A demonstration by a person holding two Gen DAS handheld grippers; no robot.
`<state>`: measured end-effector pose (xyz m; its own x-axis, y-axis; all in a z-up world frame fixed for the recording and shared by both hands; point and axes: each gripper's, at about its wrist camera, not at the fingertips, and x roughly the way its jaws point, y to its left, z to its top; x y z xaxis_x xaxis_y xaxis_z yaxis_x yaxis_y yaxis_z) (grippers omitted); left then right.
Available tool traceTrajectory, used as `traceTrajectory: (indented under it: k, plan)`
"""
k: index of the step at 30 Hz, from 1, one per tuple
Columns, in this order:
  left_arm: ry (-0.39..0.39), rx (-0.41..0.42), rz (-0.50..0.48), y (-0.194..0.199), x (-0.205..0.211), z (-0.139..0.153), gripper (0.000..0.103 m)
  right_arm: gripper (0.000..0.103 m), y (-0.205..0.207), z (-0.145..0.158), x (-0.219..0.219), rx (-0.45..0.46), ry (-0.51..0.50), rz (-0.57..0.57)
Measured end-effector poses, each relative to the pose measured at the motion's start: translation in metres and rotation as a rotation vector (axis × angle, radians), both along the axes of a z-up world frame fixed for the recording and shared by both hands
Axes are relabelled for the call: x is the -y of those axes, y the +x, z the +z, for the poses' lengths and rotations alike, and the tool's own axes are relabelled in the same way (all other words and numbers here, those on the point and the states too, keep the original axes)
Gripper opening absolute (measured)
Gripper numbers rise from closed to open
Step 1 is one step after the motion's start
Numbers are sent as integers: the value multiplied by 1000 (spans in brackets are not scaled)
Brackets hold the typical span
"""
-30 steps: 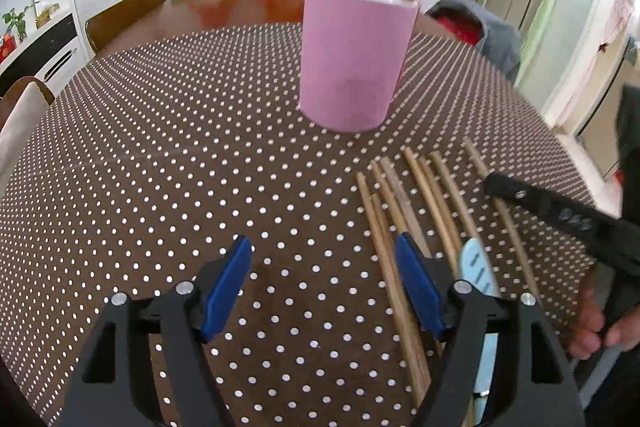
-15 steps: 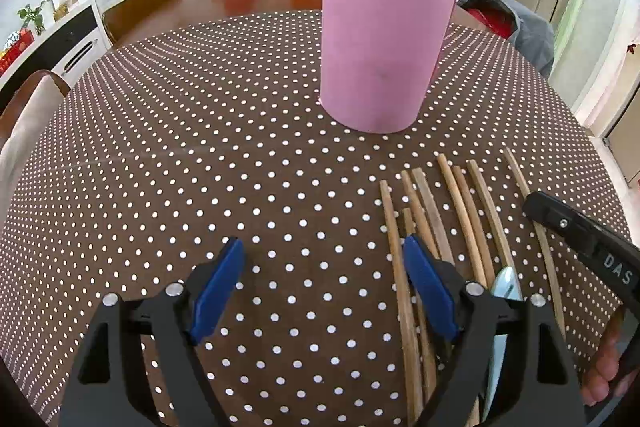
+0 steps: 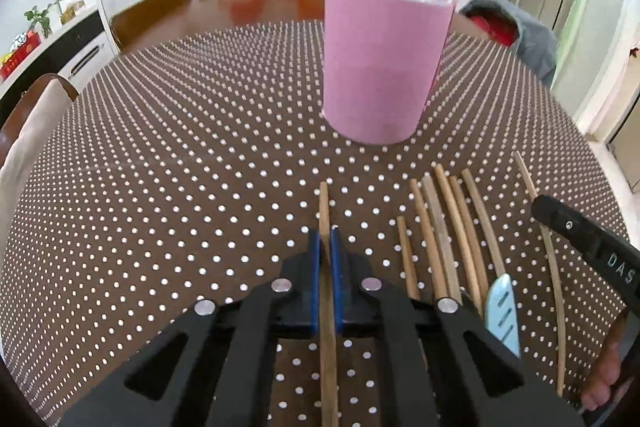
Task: Organize utensils
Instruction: 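Carry the chopstick with the right gripper and drop it into the pink cup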
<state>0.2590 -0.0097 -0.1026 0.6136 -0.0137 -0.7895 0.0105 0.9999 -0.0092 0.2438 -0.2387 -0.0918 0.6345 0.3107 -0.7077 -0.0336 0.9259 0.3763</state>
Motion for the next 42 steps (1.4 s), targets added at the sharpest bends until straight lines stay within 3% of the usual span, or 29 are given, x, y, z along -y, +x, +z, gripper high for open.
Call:
traceTrajectory:
  k: [4, 21, 34, 42]
  plan:
    - [-24, 43, 9, -5, -6, 18, 5, 7, -8, 17, -1, 47, -13, 4]
    - [-38, 397, -28, -39, 6, 133, 5, 6, -33, 128, -10, 293, -57, 5]
    - [-5, 515, -12, -35, 8, 192, 6, 6, -24, 211, -20, 443, -154, -41]
    - [-39, 587, 26, -22, -3, 237, 5, 6, 5, 258, -24, 530, -181, -99]
